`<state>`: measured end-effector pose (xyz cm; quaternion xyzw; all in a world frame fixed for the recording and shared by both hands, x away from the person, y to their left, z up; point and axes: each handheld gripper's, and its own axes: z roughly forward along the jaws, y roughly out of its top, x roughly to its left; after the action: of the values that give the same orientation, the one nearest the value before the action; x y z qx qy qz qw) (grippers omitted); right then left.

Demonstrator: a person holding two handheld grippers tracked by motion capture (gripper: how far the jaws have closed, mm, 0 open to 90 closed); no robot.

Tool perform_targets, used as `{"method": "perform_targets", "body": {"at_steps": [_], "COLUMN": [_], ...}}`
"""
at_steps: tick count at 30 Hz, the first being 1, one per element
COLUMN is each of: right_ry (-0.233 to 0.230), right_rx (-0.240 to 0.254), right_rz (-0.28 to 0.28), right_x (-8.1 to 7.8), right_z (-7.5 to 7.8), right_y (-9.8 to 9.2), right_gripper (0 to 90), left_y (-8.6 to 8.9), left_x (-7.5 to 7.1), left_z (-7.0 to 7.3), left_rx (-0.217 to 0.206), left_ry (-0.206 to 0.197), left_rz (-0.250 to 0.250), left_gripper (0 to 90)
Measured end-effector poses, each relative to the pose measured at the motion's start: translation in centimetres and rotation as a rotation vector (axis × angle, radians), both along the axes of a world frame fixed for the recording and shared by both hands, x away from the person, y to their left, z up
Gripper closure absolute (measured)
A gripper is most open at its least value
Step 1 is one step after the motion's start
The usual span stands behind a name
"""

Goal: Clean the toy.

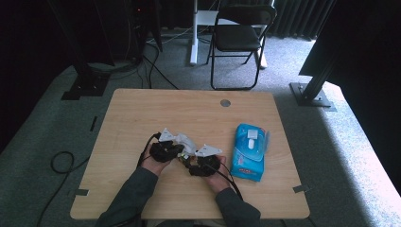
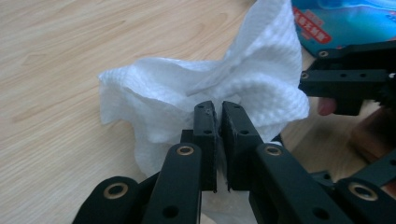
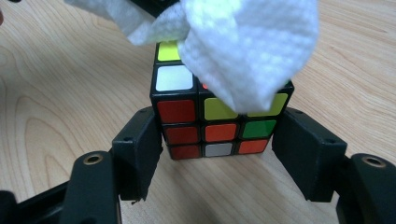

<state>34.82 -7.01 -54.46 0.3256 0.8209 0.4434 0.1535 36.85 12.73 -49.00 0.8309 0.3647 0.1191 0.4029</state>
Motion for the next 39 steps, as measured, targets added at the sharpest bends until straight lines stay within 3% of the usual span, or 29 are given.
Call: {"method": "perform_targets", "body": {"at_steps": [6, 13, 14, 18, 24, 28, 31, 34, 39], "right_ry": [-0.002, -0.025, -0.027, -0.028, -0.027, -0.024, -0.021, -0.018, -0.009], "right_rx": [-0.003, -0.028, -0.031, -0.033, -0.038, -0.034, -0.031, -0.030, -0.026], "right_rz": [-0.002, -0.002, -0.002, -0.003, -0.004, -0.004, -0.004, -0.005, -0.004], "right_x": [-0.1, -0.3, -0.3, -0.3, -0.4, -0.4, -0.3, -0.3, -0.2], "right_z": [0.0, 0.0, 0.0, 0.0, 0.0, 0.0, 0.0, 0.0, 0.0], "right_y": [0.0, 0.3, 0.3, 0.3, 0.3, 0.3, 0.3, 0.3, 0.3], "right_gripper": [33.4, 34.0, 34.1, 34.2, 34.2, 34.2, 34.2, 34.2, 34.1], "left_y": [-0.6, -0.4, 0.2, 1.0, 1.3, 0.7, 0.1, -0.3, -0.5], "left_x": [-0.6, -0.8, -0.8, -0.6, -0.8, -1.4, -1.6, -1.8, -1.8], "left_z": [0.0, 0.0, 0.0, 0.0, -0.1, 0.0, -0.2, -0.1, -0.1], "left_rx": [0.003, 0.011, 0.038, 0.068, 0.064, 0.061, 0.031, 0.030, 0.021], "left_ry": [-0.003, -0.015, -0.042, -0.064, -0.064, -0.075, -0.063, -0.055, -0.040], "left_rz": [-0.045, -0.052, -0.008, 0.062, 0.089, 0.036, 0.001, -0.035, -0.062], "left_gripper": [85.8, 86.1, 86.2, 86.3, 86.4, 86.2, 86.2, 86.2, 86.2]}}
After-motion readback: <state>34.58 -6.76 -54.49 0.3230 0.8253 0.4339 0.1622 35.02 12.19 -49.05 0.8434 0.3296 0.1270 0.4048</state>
